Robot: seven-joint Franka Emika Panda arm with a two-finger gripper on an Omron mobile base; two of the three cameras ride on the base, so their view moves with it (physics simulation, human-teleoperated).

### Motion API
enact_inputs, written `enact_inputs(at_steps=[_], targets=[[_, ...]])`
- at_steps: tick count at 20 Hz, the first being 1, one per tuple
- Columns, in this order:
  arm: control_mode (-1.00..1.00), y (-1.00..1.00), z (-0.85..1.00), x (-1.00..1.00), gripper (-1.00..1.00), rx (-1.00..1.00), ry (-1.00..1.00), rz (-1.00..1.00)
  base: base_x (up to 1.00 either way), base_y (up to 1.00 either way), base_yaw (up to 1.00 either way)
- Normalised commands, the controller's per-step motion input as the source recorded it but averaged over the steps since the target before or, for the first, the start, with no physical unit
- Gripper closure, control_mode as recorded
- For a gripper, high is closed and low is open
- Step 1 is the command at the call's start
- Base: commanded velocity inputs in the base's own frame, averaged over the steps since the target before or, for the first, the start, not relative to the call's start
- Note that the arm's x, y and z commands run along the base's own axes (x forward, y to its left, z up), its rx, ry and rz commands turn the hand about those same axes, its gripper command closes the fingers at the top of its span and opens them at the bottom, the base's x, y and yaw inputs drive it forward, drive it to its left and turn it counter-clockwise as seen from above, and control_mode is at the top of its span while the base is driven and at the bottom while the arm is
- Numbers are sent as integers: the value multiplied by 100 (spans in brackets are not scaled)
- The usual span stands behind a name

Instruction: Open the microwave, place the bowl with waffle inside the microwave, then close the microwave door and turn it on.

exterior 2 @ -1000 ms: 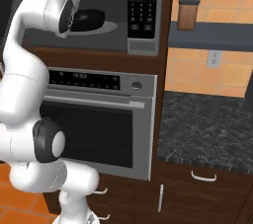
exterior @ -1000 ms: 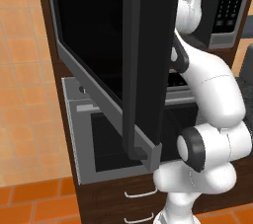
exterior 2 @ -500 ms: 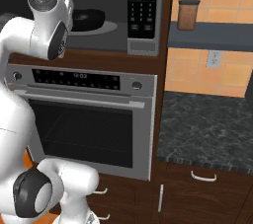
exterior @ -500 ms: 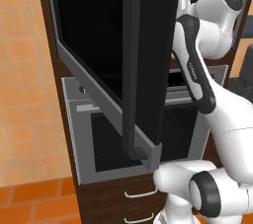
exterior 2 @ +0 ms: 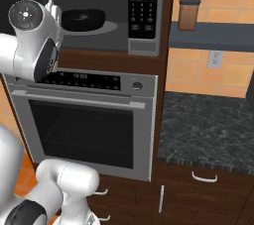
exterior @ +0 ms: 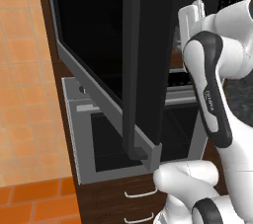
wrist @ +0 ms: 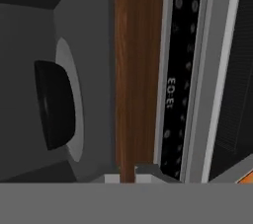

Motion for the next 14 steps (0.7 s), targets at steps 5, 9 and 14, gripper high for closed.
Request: enact_inputs(at_steps=[5, 9, 14], targets=[[-100, -5, 7, -100, 100, 0, -23, 1, 0, 0, 0], [-100, 0, 4, -100, 100, -2, -36, 0, 0, 0, 0], [-100, 9, 0, -100, 100, -6, -35, 0, 0, 0, 0]])
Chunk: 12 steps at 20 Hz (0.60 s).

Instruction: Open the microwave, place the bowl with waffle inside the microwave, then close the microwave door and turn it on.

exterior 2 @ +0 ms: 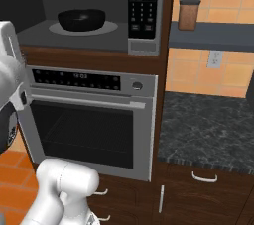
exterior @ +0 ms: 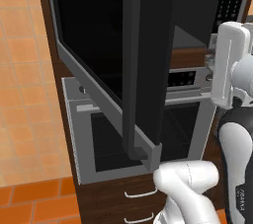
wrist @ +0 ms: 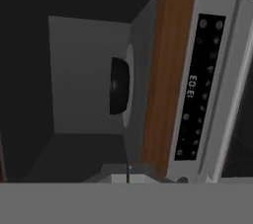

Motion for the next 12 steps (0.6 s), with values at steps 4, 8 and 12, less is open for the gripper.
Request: enact_inputs(at_steps=[4, 8, 12], targets=[[-100, 84, -42, -100, 100, -29, -3, -5, 0, 0, 0], [-100, 87, -33, -100, 100, -41, -1, -5, 0, 0, 0], [-100, 87, -17, -100, 100, -37, -20, -3, 0, 0, 0]])
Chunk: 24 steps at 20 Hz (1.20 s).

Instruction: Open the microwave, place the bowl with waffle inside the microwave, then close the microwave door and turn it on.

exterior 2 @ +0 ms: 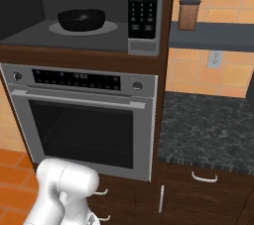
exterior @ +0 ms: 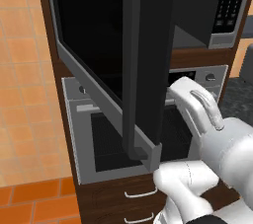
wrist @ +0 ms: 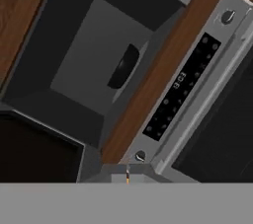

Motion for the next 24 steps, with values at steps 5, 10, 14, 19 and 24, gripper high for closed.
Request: enact_inputs(at_steps=[5, 10, 14, 19, 24], targets=[[-100, 83, -24, -89, 100, -26, -20, -17, 0, 0, 0], [-100, 75, -27, -48, 100, -25, -12, -28, 0, 0, 0], [-100, 54, -3, -92, 100, -24, -16, -18, 0, 0, 0], [-100, 89, -37, -71, 100, -32, -11, -19, 0, 0, 0], [-100, 100, -70, 21, 100, -35, 0, -30, 0, 0, 0]])
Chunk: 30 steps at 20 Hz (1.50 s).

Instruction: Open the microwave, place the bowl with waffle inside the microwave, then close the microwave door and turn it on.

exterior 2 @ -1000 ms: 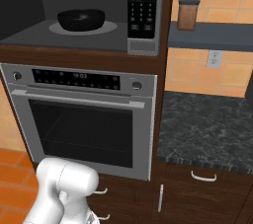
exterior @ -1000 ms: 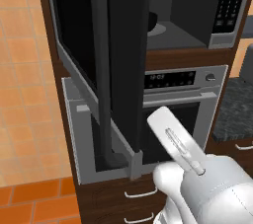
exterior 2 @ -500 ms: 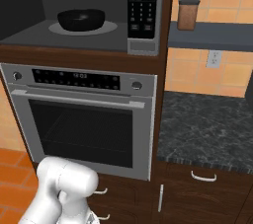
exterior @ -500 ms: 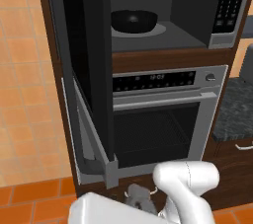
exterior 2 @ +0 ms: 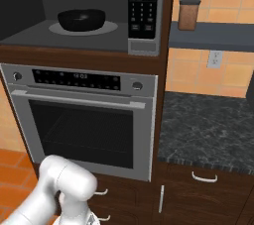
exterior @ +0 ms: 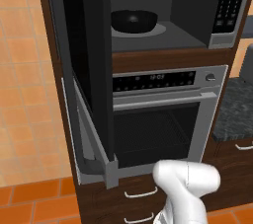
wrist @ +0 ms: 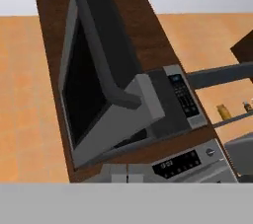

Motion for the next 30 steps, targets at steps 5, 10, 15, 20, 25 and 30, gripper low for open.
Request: enact_inputs(at_steps=[5, 10, 15, 20, 25, 30], targets=[[-100, 100, -48, 68, 100, -25, 0, -29, 0, 0, 0], [-100, 16, -7, 30, 100, -15, 0, -10, 0, 0, 0], [-100, -72, 6, 72, 100, -2, 4, -10, 0, 0, 0], [-100, -100, 15, 100, 100, 0, 7, -10, 0, 0, 0], [-100, -100, 21, 100, 100, 0, 1, -6, 0, 0, 0], [-100, -100, 27, 61, 100, 0, 0, -1, 0, 0, 0]])
